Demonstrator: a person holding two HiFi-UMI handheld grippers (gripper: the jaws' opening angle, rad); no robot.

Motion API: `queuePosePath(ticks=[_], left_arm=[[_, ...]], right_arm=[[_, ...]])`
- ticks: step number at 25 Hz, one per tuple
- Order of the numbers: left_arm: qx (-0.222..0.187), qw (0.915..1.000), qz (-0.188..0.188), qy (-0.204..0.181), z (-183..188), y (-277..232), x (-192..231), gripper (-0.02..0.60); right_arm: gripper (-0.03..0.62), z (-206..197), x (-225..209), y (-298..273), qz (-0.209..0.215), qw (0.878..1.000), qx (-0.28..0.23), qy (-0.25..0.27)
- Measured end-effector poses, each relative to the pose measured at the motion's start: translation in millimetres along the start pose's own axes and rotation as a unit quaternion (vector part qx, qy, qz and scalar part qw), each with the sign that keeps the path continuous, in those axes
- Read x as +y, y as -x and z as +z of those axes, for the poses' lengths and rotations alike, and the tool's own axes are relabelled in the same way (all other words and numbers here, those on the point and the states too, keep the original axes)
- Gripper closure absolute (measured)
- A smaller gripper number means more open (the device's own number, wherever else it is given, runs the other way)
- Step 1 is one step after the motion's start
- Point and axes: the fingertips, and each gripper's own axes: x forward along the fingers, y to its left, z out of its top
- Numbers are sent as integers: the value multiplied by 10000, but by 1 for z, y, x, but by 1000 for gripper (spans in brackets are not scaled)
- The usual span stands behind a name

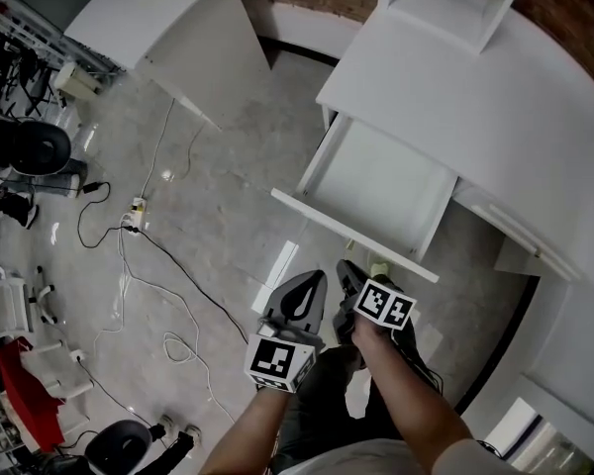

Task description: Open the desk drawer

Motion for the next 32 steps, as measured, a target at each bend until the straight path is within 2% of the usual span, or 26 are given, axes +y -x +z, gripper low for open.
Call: queuePosePath(ticks=[5,10,18,22,24,29,32], left_arm=[[-40,10000,27,0,22,13,-9,569],[-96,9998,148,-24,53,28,-15,569],[-346,9990,252,-80,120,52,-27,569],[-348,9987,368,105,129,71,-42,569],[-472,9979,418,159,146,76,-44,569],[-808,9953,475,244,214,96,-42,569],[-1020,9935,482,177,244,107,-48,569]], right_arm=[[546,-11,39,30,259,9975,341,557],[554,2,107,63,773,9859,448,1414],[566,52,216,115,1392,9592,38,2459],[572,57,237,150,1548,9486,-149,2756],[572,65,254,161,1643,9405,-233,2964],[574,86,323,189,1825,9118,-357,3661],[576,96,352,208,1955,8952,-510,3972]])
